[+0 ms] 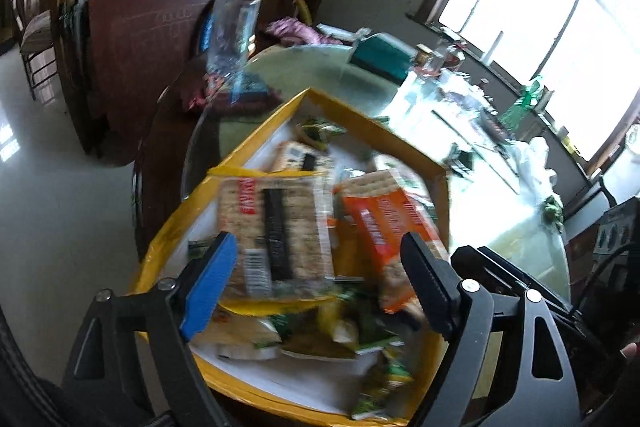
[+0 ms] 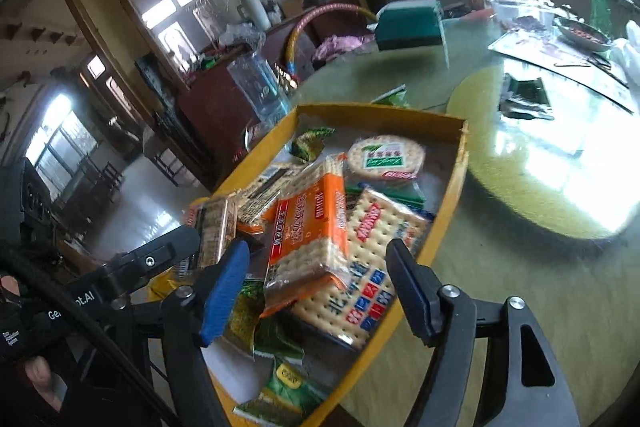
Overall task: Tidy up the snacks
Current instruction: 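Withdraw both open grippers from the tray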
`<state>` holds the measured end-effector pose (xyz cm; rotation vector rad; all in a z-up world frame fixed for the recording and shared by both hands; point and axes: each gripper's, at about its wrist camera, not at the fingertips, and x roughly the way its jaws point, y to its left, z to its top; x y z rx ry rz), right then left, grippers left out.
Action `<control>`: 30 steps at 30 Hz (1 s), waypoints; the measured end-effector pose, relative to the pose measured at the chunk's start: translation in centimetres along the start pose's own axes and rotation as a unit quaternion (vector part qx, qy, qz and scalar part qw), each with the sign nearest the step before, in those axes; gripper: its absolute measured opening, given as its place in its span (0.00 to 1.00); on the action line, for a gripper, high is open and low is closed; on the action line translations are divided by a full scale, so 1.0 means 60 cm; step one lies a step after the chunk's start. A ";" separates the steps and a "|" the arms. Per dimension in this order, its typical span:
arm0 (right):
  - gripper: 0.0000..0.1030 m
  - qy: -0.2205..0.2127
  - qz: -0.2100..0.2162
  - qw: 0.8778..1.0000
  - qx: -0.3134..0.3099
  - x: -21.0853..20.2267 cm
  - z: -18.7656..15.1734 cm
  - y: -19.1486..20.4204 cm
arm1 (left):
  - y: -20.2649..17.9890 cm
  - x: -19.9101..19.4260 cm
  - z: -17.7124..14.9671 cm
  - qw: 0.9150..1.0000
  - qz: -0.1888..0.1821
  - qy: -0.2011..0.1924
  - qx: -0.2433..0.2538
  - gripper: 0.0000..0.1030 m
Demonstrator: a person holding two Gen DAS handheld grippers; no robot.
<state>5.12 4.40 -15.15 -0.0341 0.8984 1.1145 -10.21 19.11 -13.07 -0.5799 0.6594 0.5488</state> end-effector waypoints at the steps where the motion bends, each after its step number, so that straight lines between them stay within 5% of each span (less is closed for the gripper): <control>1: 0.74 -0.007 -0.001 1.000 0.005 -0.011 -0.001 -0.006 | -0.010 -0.006 -0.003 1.000 -0.004 -0.004 0.007 0.84; 13: 0.76 -0.025 -0.007 0.997 0.075 -0.087 -0.029 -0.108 | -0.137 -0.020 -0.031 0.995 -0.029 0.007 0.094 0.84; 30: 0.76 -0.039 -0.035 0.990 0.131 -0.140 -0.049 -0.195 | -0.221 0.002 -0.051 0.991 -0.040 0.027 0.126 0.84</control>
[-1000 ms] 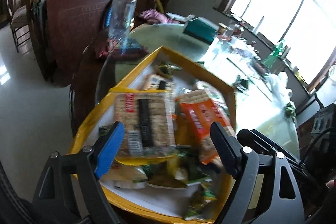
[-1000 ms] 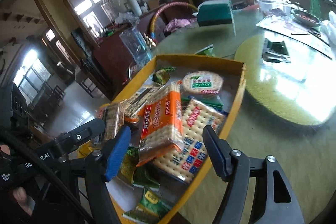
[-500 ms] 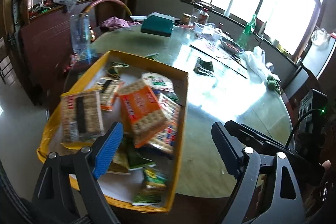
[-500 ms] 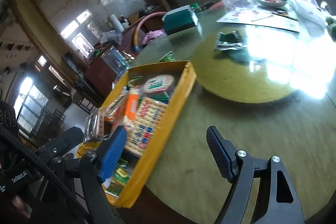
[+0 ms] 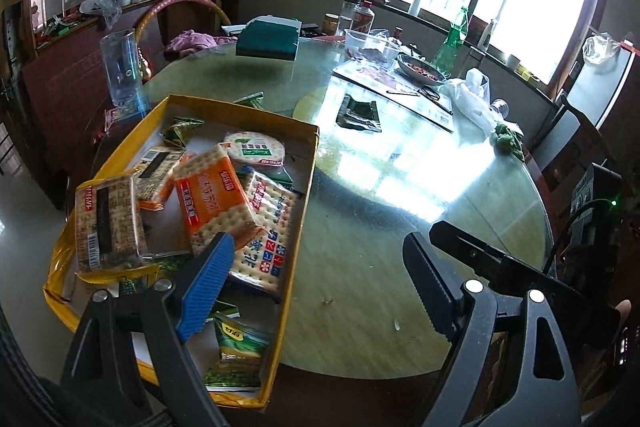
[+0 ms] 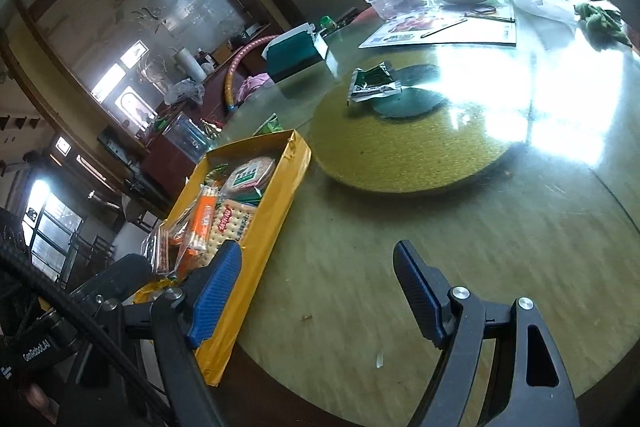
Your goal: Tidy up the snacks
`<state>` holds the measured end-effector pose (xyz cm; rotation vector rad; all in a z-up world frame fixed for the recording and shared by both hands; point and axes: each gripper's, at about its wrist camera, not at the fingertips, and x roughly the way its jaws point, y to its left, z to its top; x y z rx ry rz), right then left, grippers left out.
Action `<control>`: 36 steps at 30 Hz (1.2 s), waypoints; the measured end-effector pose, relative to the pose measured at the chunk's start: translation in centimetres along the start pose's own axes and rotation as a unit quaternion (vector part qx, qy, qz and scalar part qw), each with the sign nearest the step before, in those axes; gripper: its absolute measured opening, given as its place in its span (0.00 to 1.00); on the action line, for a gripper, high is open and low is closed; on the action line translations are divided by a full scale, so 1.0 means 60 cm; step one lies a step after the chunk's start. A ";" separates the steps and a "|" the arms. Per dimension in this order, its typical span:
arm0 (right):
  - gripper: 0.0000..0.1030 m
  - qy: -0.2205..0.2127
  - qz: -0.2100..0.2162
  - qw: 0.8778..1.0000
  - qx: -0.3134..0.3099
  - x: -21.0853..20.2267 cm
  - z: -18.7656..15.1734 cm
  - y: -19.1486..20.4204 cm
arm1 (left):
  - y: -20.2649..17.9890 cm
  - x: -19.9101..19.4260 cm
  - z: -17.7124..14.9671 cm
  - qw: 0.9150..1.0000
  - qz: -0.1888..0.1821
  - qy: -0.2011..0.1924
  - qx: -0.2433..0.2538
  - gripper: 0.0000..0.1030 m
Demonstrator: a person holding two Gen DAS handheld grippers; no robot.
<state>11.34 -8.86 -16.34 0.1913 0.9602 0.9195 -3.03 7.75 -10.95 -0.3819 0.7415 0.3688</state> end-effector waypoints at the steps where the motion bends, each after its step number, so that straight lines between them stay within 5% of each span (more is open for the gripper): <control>1: 0.76 0.000 0.000 1.000 0.001 0.000 0.000 -0.002 | -0.001 0.000 0.000 1.000 0.000 0.000 0.000 0.84; 19: 0.76 0.012 -0.003 1.000 -0.007 0.014 0.001 0.007 | 0.014 0.002 0.000 1.000 0.005 -0.001 -0.008 0.84; 36: 0.76 0.026 -0.002 0.999 -0.033 0.030 0.001 0.040 | 0.032 0.002 -0.017 0.996 0.085 -0.029 0.011 0.84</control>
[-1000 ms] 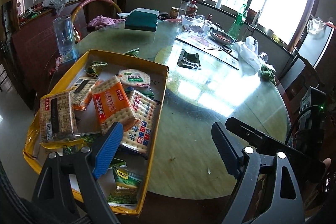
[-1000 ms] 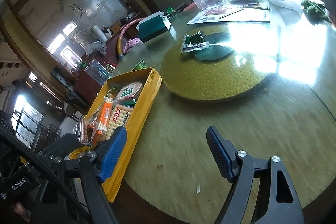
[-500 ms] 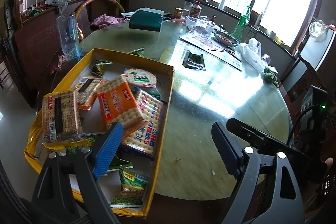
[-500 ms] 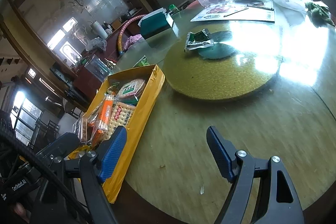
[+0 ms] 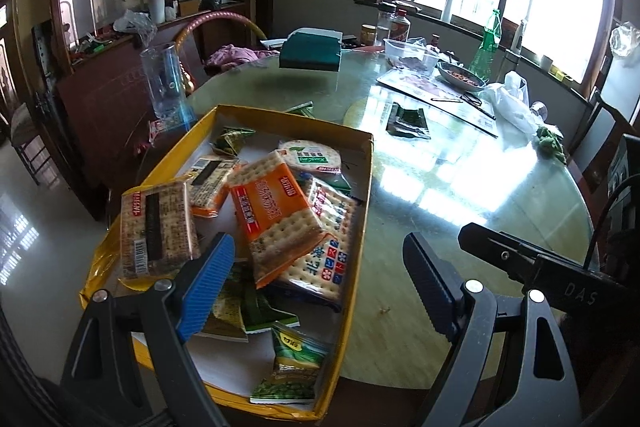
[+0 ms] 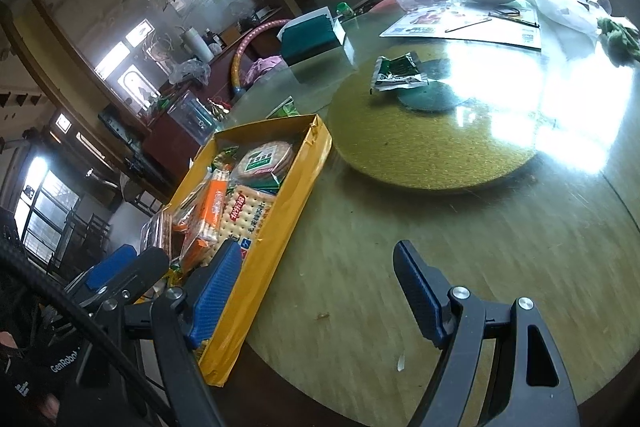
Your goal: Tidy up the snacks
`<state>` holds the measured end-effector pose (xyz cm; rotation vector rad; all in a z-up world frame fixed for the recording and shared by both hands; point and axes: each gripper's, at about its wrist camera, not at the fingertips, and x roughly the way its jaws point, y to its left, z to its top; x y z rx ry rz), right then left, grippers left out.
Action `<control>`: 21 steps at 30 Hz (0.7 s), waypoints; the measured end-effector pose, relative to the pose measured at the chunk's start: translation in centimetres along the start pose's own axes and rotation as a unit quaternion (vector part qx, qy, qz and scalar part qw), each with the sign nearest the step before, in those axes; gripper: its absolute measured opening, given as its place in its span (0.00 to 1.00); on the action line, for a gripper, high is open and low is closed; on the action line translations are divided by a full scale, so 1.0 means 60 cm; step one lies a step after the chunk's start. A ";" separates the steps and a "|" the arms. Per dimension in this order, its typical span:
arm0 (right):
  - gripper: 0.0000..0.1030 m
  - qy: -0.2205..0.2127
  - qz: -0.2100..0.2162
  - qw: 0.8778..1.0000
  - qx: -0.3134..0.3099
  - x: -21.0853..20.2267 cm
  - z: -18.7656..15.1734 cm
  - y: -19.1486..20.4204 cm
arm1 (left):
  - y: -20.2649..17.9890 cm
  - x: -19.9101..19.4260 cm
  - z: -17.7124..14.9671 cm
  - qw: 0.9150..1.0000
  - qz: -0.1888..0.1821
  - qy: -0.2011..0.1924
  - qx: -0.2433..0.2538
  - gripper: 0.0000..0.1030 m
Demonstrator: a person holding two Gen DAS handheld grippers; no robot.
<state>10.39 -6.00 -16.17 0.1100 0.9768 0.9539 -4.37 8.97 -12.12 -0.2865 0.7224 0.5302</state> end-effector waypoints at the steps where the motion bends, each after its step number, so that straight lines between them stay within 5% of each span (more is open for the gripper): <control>1: 0.76 0.001 0.000 1.000 0.000 0.001 0.000 0.002 | 0.001 0.001 -0.001 1.000 0.002 0.000 0.002 0.84; 10: 0.76 0.007 -0.003 1.000 -0.003 0.009 -0.009 0.015 | 0.006 -0.005 -0.015 0.999 0.047 -0.016 0.023 0.84; 21: 0.76 0.017 0.017 0.999 -0.038 0.006 -0.049 0.091 | 0.089 -0.056 -0.042 0.996 0.091 -0.017 -0.016 0.84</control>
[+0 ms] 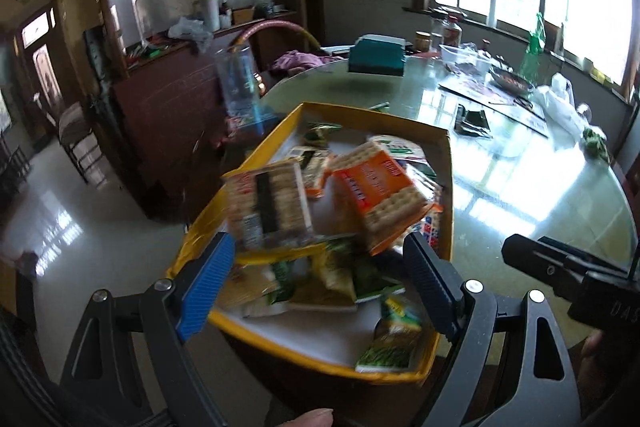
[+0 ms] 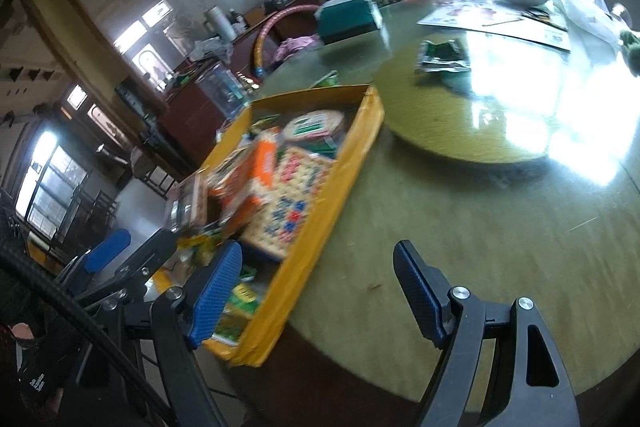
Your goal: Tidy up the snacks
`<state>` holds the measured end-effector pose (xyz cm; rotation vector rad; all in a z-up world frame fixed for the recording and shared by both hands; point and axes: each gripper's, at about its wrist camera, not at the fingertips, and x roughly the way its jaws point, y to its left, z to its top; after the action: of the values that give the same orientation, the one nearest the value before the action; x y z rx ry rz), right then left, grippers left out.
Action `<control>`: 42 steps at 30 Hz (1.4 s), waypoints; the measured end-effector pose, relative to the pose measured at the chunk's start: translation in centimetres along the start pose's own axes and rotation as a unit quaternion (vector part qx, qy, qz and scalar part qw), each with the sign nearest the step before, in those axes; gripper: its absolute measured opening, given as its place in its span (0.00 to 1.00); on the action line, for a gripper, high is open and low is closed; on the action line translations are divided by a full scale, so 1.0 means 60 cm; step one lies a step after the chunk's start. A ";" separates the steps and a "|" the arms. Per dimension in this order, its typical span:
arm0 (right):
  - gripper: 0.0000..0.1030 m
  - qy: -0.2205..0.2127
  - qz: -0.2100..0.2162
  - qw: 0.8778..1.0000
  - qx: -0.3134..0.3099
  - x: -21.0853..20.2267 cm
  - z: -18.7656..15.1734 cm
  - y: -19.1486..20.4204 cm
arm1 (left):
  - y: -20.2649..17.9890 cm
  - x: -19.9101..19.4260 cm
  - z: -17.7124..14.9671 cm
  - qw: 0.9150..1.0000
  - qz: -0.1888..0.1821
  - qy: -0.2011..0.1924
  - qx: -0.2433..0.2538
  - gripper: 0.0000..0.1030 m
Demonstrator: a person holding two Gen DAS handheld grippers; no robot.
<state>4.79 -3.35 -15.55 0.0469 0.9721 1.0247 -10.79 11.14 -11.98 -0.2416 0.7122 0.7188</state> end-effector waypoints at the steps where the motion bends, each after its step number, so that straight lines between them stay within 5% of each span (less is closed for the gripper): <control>1: 0.76 -0.002 0.000 1.000 -0.002 0.000 -0.002 0.009 | 0.009 -0.004 -0.001 1.000 -0.004 0.002 -0.005 0.84; 11: 0.76 -0.005 0.003 1.000 -0.018 0.012 -0.022 0.077 | 0.051 -0.031 -0.008 1.000 0.018 -0.011 -0.019 0.84; 42: 0.76 -0.008 -0.023 0.999 -0.024 0.007 -0.036 0.103 | 0.065 -0.032 -0.026 0.999 0.033 -0.001 -0.006 0.84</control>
<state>-0.95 -0.42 -14.31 -0.0063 0.9302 1.0029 -15.25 12.32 -11.73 -0.2293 0.7162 0.7869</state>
